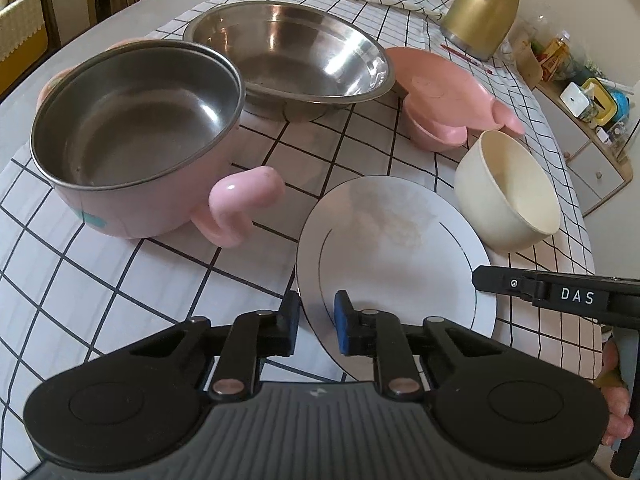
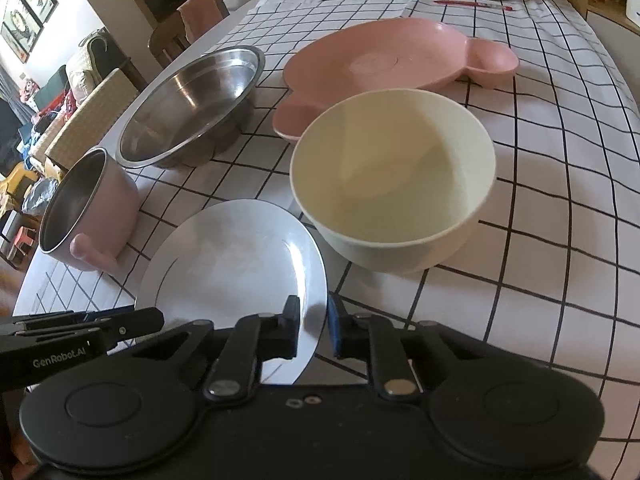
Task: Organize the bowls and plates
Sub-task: 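Lift the smaller white plate with the left gripper toward the large plate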
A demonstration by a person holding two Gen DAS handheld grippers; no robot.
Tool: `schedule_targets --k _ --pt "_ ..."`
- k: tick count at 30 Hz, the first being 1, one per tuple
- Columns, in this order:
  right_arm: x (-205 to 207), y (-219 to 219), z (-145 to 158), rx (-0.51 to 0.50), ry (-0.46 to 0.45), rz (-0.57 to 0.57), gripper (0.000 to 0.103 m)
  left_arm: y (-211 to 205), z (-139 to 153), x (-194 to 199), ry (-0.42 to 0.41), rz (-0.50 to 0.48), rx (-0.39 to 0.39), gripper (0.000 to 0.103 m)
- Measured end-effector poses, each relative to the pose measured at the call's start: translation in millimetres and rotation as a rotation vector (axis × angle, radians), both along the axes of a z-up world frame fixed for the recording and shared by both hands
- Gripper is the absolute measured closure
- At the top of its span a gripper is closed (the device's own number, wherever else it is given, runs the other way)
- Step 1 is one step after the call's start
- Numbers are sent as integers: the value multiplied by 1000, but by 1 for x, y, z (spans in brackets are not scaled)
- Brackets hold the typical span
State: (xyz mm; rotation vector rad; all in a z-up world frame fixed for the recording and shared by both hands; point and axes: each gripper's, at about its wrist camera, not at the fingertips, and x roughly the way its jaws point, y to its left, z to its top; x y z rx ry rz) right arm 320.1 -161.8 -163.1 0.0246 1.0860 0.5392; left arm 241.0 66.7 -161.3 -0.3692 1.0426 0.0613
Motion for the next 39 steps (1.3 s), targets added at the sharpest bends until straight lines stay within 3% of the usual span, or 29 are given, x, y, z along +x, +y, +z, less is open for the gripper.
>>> schedule_targets --k 6,19,39 --pt "2 -5 -3 27 16 -16 93 5 -2 1 -3 4 -27 87" --pt "-17 -13 3 34 24 -14 93 1 12 -12 -23 -24 -10 88" --pt "-100 -35 44 55 0 -56 94 -17 52 -89 -69 -111 -6 88"
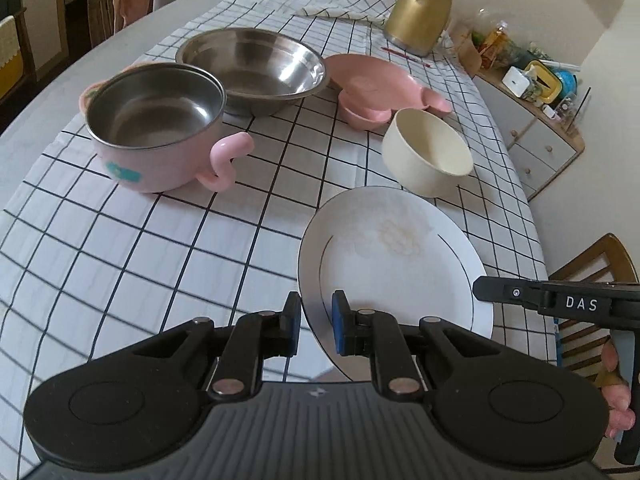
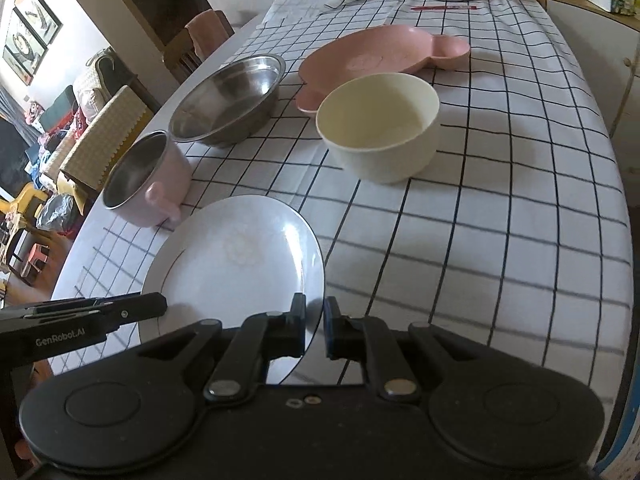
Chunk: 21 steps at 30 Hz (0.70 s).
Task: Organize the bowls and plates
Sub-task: 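Lift the smaller white plate with the left gripper toward the large plate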
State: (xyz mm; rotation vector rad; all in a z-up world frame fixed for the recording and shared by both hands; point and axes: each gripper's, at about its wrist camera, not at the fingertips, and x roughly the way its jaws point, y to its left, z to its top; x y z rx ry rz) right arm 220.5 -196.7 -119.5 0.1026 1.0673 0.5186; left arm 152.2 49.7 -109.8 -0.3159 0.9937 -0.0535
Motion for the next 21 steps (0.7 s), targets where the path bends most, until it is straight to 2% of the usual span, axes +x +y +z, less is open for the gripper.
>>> schedule_targets --k 6,13,21 --pt "-32 -2 13 0 -25 -13 94 0 8 -23 4 -13 -4 88" --pt "-66 -7 19 11 -14 -22 95 -2 13 -58 -1 -48 -13 88" --pt "-104 -14 14 6 0 -43 95 -9 3 -90 39 -88 -36 88"
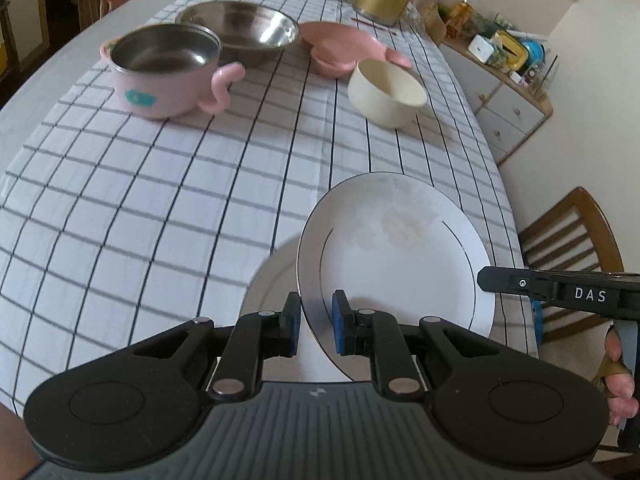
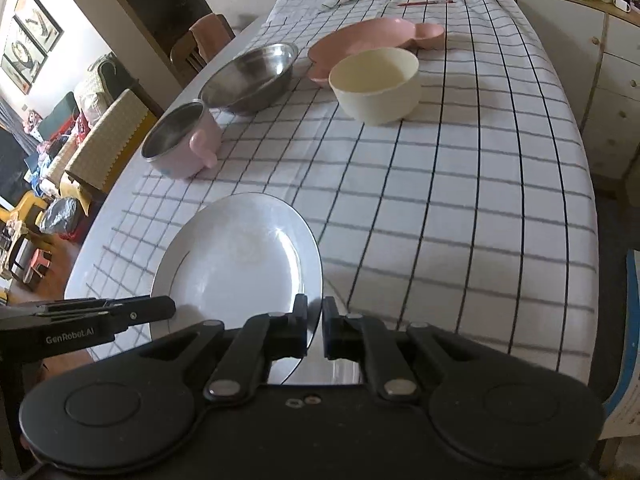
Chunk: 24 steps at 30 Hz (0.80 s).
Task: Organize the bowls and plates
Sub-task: 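Lift the smaller white plate with the left gripper toward the large plate, then lower the smaller plate into the large plate and open the left gripper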
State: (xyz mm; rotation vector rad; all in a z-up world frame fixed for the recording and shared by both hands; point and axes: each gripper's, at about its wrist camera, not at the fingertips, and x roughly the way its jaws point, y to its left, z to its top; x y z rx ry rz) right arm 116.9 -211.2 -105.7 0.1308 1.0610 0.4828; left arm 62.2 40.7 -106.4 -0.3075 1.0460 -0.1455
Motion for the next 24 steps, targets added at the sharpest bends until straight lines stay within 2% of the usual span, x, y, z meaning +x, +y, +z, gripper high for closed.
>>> schedule_targets --k 9,14,24 --pt "-23 0 -23 -27 60 -4 95 -3 -21 -23 51 -15 10 88" --pt "-27 4 -34 -41 78 13 95 -1 -31 -24 83 -13 22 88" --pt "-24 5 -49 -45 121 7 95 -4 -37 -21 94 -29 51 88"
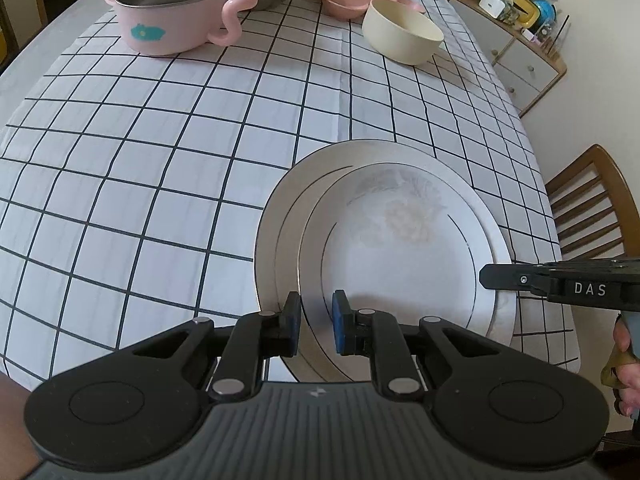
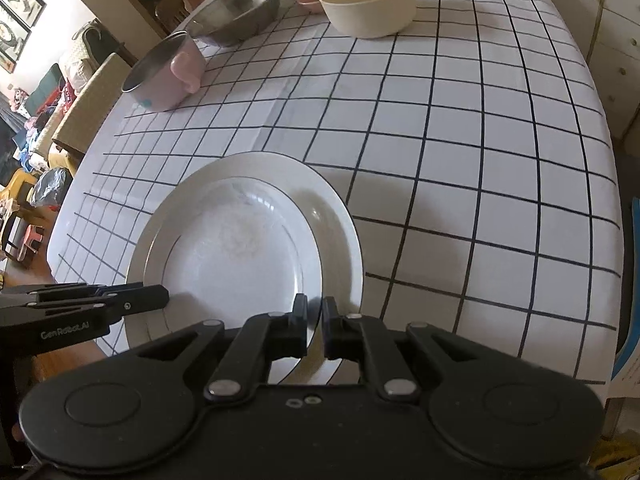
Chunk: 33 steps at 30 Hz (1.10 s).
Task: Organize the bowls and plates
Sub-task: 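Lower the smaller plate into the large plate and open the left gripper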
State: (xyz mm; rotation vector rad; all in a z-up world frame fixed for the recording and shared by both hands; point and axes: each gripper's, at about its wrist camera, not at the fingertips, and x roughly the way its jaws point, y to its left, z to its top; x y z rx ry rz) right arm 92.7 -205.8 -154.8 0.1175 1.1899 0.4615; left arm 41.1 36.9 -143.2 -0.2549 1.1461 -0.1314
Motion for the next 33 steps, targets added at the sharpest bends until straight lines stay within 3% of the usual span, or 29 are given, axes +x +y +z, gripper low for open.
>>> schedule_targets --k 33 --pt "5 -3 -1 -2 32 -12 97 5 1 16 49 -43 -3 88"
